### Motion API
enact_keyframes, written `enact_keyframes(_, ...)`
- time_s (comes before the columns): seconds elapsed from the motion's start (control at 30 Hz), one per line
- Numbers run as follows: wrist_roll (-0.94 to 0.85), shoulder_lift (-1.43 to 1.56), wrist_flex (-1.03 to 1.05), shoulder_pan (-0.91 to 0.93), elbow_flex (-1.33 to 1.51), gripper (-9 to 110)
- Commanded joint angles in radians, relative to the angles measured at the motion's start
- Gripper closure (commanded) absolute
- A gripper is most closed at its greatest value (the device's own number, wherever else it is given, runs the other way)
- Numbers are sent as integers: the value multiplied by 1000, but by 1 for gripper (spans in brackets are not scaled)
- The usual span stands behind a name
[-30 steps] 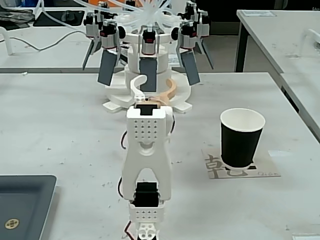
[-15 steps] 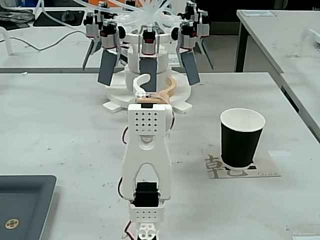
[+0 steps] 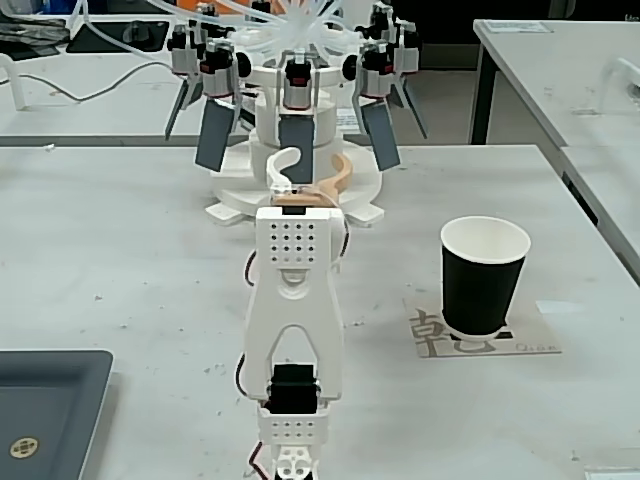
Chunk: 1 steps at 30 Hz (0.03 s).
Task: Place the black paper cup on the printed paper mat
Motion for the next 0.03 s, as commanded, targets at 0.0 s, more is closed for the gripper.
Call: enact_keyframes(0.0,-2,14,3,-15,-49,91)
